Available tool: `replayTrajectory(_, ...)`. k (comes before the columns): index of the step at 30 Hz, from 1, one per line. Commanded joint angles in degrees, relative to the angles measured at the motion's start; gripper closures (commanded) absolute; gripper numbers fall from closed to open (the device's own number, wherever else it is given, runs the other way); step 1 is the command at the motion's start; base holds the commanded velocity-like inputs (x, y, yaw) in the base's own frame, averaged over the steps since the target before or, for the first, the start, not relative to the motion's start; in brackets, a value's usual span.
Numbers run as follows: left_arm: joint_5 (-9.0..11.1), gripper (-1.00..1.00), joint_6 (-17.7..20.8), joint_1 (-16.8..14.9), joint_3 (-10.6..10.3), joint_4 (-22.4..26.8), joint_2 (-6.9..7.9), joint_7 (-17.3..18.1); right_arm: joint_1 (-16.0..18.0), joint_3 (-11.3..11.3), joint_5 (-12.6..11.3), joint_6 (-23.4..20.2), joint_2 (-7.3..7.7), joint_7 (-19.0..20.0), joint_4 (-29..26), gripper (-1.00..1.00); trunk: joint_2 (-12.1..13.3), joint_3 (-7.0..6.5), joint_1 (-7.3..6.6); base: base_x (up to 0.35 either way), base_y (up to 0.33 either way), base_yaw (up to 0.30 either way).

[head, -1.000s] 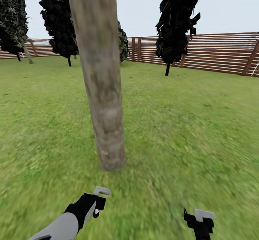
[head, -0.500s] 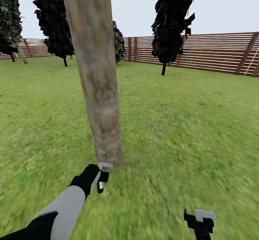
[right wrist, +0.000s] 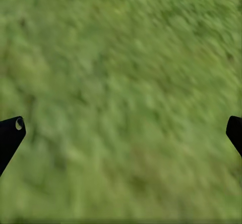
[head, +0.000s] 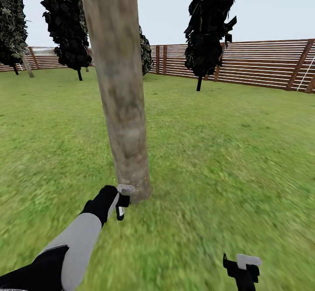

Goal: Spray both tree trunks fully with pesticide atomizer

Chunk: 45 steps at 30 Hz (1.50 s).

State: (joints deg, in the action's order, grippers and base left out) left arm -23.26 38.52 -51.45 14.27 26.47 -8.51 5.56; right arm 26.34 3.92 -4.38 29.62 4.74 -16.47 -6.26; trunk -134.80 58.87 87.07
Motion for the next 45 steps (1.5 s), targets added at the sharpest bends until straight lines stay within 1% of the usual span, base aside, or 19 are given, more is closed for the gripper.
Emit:
replayTrajectory(1, -0.42, 1.0, 0.78, -0.1, 0.43, 0.48, 0.66, 0.92, 0.03, 0.45, -0.46, 0.17, 0.01, -0.14, 0.07, -1.0, -0.02, 0.05, -0.01, 0.0, 0.0, 0.0)
replayTrajectory(4, -0.28, 1.0, 1.78, -0.03, 0.38, 2.4, 5.24, 1.62, 0.03, 0.47, -0.46, 0.17, 0.01, -0.14, 0.26, -1.0, -0.02, 0.05, -0.01, 0.0, 0.0, 0.0)
replayTrajectory(6, -0.41, 1.0, 1.94, 0.25, 0.23, 2.7, 5.81, 1.69, 0.03, 0.48, -0.46, 0.17, 0.01, -0.14, 0.28, -1.0, -0.02, 0.05, -0.01, 0.0, 0.0, 0.0)
replayTrajectory(7, -0.43, 1.0, 1.98, 0.3, 0.02, 2.7, 5.55, 1.71, 0.03, 0.48, -0.46, 0.17, 0.01, -0.14, 0.28, -1.0, -0.02, 0.05, -0.01, 0.0, 0.0, 0.0)
replayTrajectory(11, -0.33, 1.0, 2.78, -0.08, -3.13, 2.86, 0.42, 1.73, 0.03, 0.48, -0.46, 0.17, 0.02, -0.14, 0.28, -1.0, -0.02, 0.05, -0.01, 0.0, 0.0, 0.0)
replayTrajectory(13, -0.17, 1.0, 2.9, -0.86, -3.55, 3.0, -0.43, 2.05, 0.03, 0.48, -0.46, 0.17, 0.01, -0.14, 0.28, -1.0, -0.02, 0.05, -0.01, 0.0, 0.0, 0.0)
replayTrajectory(16, -0.28, 1.0, 2.98, -1.21, -3.42, 3.94, 0.8, 3.44, 0.03, 0.48, -0.46, 0.17, 0.01, -0.14, 0.28, -1.0, -0.02, 0.05, -0.01, 0.0, 0.0, 0.0)
replayTrajectory(17, -0.18, 1.0, 3.89, -1.2, -3.34, 5.9, 2.93, 3.87, 0.03, 0.48, -0.46, 0.17, 0.01, -0.14, 0.28, -1.0, -0.02, 0.05, -0.01, 0.0, 0.0, 0.0)
replayTrajectory(19, -0.18, 1.0, 8.49, -1.16, -3.57, 8.52, 4.42, 4.12, 0.03, 0.48, -0.44, 0.17, 0.01, -0.14, 0.28, -1.0, -0.02, 0.05, -0.01, 0.0, 0.0, 0.0)
replayTrajectory(22, -0.21, 1.0, 10.52, -1.11, -3.76, 9.62, 4.06, 4.17, 0.03, 0.48, -0.39, 0.17, 0.01, -0.14, 0.28, -1.0, -0.02, 0.05, -0.01, 0.0, 0.0, 0.0)
replayTrajectory(24, -0.21, 1.0, 11.06, -1.27, -3.84, 9.94, 1.56, 4.13, 0.03, 0.48, -0.43, 0.17, 0.01, -0.14, 0.28, -1.0, -0.02, 0.05, -0.01, 0.0, 0.0, 0.0)
replayTrajectory(27, -0.17, 1.0, 11.32, -2.79, -4.17, 10.17, -0.68, 4.18, 0.03, 0.48, -0.41, 0.17, 0.01, -0.14, 0.28, -1.0, -0.02, 0.05, -0.01, 0.0, 0.0, 0.0)
replayTrajectory(29, -0.16, 1.0, 11.76, -4.28, -4.22, 10.38, -0.53, 4.71, 0.03, 0.48, -0.42, 0.17, 0.01, -0.14, 0.28, -1.0, -0.02, 0.05, -0.01, 0.0, 0.0, 0.0)
replayTrajectory(31, -0.21, 1.0, 12.4, -4.58, -4.12, 10.9, 0.89, 5.25, 0.03, 0.48, -0.43, 0.17, 0.01, -0.14, 0.28, -1.0, -0.02, 0.05, -0.01, 0.0, 0.0, 0.0)
replayTrajectory(33, -0.12, 1.0, 13.67, -4.63, -4.08, 13.02, 5.79, 7.54, 0.03, 0.48, -0.44, 0.17, 0.01, -0.14, 0.28, -1.0, -0.02, 0.05, -0.01, 0.0, 0.0, 0.0)
replayTrajectory(35, -0.28, 1.0, 15.18, -4.25, -4.47, 13.92, 6.74, 9.21, 0.03, 0.48, -0.45, 0.18, 0.01, -0.14, 0.28, -1.0, -0.02, 0.05, -0.01, 0.0, 0.0, 0.0)
replayTrajectory(38, -0.45, 1.0, 16.08, -3.91, -5.26, 14.47, 6.26, 9.94, 0.03, 0.48, -0.46, 0.18, 0.01, -0.14, 0.28, -1.0, -0.02, 0.05, -0.01, 0.0, 0.0, 0.019)
replayTrajectory(41, -0.47, 1.0, 16.21, -3.84, -8.01, 14.82, 3.44, 9.93, 0.03, 0.48, -0.46, 0.17, 0.01, -0.14, 0.28, -1.0, -0.02, 0.05, -0.01, 0.0, -0.125, 0.204)
replayTrajectory(45, -0.41, 1.0, 16.29, -3.83, -8.61, 16.96, 2.34, 9.91, 0.03, 0.48, -0.46, 0.17, 0.01, -0.14, 0.28, -1.0, -0.02, 0.05, -0.01, 0.0, -0.252, 0.262)
